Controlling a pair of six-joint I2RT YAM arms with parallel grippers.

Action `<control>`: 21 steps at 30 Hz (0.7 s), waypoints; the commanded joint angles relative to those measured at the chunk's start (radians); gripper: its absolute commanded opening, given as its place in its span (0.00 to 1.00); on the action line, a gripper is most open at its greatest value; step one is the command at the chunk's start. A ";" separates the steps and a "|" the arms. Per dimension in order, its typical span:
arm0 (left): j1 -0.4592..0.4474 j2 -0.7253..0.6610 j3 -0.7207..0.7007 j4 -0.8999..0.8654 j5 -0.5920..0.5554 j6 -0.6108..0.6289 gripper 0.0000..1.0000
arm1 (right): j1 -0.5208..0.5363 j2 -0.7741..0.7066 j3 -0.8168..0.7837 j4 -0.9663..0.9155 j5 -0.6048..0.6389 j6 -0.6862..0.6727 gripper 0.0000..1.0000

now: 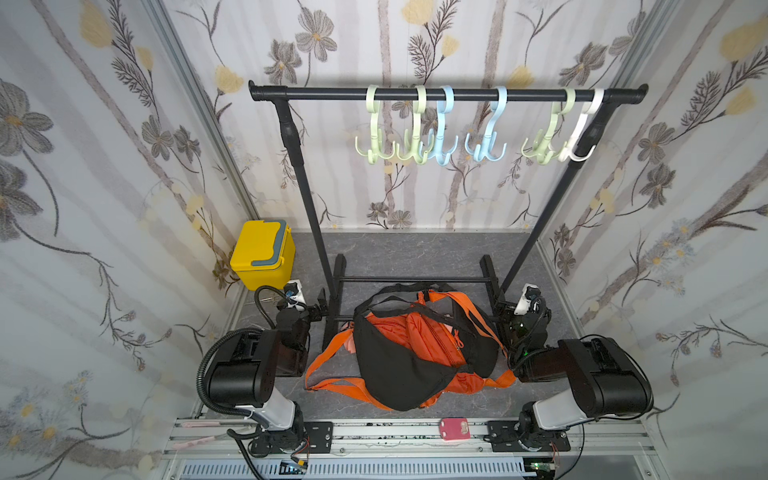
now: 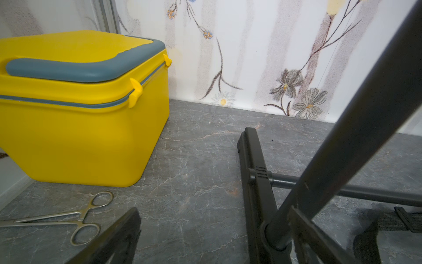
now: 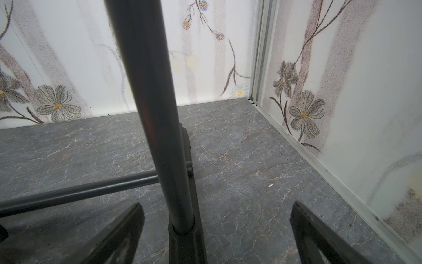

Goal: Hang the bag on a hook
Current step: Pick up the bag from the bag.

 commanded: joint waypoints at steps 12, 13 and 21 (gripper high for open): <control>0.001 0.001 0.009 0.046 0.010 0.016 1.00 | 0.000 0.000 0.007 0.047 -0.004 -0.016 0.99; 0.001 0.002 0.009 0.045 0.009 0.016 1.00 | 0.000 0.000 0.007 0.047 -0.005 -0.016 0.99; 0.001 0.000 0.023 0.016 -0.060 -0.006 1.00 | -0.002 0.000 0.008 0.042 -0.005 -0.014 0.99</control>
